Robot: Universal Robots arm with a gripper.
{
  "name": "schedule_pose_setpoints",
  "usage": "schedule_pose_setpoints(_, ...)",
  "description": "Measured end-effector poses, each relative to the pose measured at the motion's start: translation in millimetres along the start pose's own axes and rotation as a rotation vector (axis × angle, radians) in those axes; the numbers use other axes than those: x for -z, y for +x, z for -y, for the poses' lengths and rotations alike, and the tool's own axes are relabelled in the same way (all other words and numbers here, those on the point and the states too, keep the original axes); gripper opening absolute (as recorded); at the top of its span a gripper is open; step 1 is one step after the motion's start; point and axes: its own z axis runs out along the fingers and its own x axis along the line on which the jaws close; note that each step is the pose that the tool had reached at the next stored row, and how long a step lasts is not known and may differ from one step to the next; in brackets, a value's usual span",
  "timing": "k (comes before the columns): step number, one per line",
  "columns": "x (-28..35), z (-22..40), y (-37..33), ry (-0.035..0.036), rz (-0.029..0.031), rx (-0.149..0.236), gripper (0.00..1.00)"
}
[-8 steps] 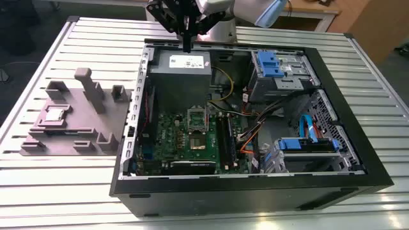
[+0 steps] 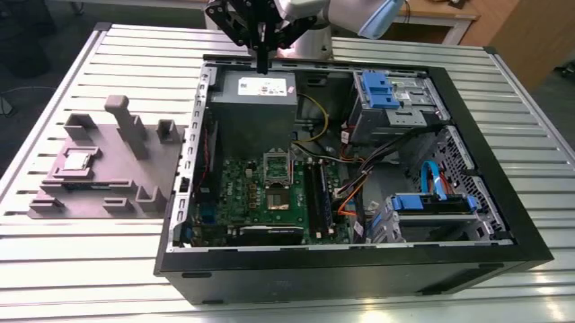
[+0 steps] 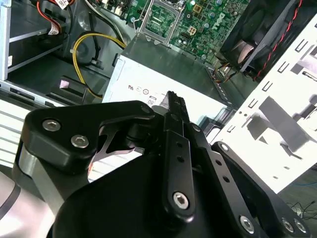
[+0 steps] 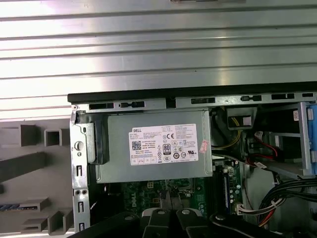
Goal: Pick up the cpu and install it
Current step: 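Reach for the cpu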
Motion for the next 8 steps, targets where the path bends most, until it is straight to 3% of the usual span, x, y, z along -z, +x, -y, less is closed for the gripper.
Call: schedule_pose_setpoints(8,0.0,0.1,1.3,-0.0001,0.0000,0.000,0.10)
